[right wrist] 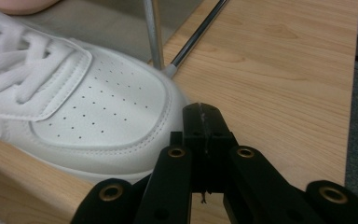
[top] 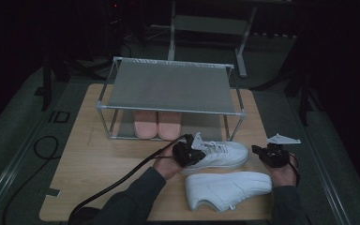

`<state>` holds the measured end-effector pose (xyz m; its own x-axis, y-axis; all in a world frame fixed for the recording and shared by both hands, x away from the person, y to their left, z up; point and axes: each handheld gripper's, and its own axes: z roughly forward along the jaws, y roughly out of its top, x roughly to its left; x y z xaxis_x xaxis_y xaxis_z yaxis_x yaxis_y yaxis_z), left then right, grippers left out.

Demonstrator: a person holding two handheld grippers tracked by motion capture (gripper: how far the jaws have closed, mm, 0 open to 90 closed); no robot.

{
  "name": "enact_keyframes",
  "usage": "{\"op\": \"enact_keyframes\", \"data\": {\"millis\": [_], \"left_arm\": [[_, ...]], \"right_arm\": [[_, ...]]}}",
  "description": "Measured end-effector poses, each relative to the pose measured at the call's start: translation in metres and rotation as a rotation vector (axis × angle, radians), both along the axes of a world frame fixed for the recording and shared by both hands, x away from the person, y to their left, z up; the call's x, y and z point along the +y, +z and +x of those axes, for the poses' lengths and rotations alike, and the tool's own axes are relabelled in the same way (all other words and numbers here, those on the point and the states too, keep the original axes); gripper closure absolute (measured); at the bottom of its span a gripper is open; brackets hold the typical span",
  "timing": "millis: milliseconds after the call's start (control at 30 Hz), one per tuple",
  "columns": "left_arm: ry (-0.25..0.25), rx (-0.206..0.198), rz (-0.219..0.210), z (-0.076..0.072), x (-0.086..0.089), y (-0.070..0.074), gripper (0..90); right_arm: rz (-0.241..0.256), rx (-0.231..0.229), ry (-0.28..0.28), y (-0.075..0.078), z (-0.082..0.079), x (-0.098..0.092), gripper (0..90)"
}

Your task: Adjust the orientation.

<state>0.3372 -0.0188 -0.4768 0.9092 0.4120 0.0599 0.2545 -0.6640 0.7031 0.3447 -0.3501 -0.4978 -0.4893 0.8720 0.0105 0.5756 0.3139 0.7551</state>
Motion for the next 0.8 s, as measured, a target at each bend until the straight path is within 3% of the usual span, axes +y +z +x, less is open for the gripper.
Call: {"op": "enact_keyframes", "data": {"millis": [200, 367, 467, 633, 800], "left_arm": [[-0.003, -0.031, 0.012, 0.002, 0.004, 0.005, 89.5], [0.046, -0.064, 0.013, 0.015, 0.015, 0.016, 84.4], [0.07, -0.056, 0.025, 0.025, 0.021, 0.016, 79.7], [0.052, -0.002, 0.047, 0.037, 0.024, 0.011, 72.2], [0.042, 0.027, 0.074, 0.043, 0.019, 0.007, 68.7]], "right_arm": [[0.009, -0.006, -0.013, 0.001, -0.003, -0.006, 89.8], [0.017, -0.001, -0.025, 0.0, -0.007, -0.012, 89.6], [0.028, 0.001, -0.03, -0.001, -0.009, -0.015, 89.3], [0.032, 0.007, -0.031, -0.004, -0.01, -0.016, 88.6], [0.035, 0.007, -0.031, -0.005, -0.01, -0.016, 88.6]]}}
